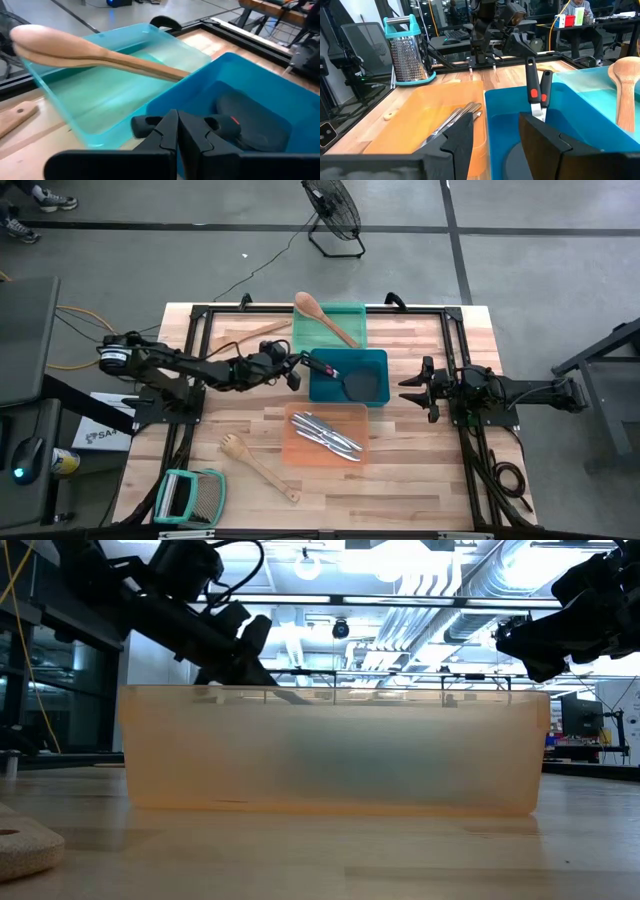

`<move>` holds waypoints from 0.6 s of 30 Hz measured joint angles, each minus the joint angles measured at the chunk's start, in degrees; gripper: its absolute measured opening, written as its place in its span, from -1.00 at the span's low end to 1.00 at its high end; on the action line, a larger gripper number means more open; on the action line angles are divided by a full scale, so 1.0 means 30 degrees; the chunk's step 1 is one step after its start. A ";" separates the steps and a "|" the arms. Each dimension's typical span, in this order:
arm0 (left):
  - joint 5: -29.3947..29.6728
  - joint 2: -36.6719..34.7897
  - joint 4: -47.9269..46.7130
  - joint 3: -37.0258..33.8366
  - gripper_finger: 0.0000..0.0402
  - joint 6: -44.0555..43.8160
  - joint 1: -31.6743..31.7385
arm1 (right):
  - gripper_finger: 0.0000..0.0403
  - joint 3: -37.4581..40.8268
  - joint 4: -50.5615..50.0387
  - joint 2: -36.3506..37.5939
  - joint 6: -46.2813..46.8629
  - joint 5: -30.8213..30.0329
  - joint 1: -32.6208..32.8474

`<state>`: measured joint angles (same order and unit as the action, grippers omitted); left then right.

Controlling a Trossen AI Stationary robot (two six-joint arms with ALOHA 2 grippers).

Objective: Pick & Place Kitchen Items
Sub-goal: Put the black spatula into the blue bin, then put the wooden serving spoon into the green bin

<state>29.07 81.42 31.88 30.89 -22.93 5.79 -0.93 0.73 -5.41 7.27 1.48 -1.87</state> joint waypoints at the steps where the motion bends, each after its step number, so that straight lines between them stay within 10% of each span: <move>1: -0.0148 0.0150 0.0095 0.0125 -0.99 -0.0004 -0.0004 | -0.26 0.0000 0.0000 0.0000 0.0000 0.0000 0.0000; 18: -0.1310 -0.0694 -0.0223 0.0481 -1.00 0.2133 -0.0063 | -0.26 0.0000 -0.0007 0.0000 0.0000 0.0007 0.0000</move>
<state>25.14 79.34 31.21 32.34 -16.53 5.61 -0.93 0.71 -5.41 7.27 1.50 -1.87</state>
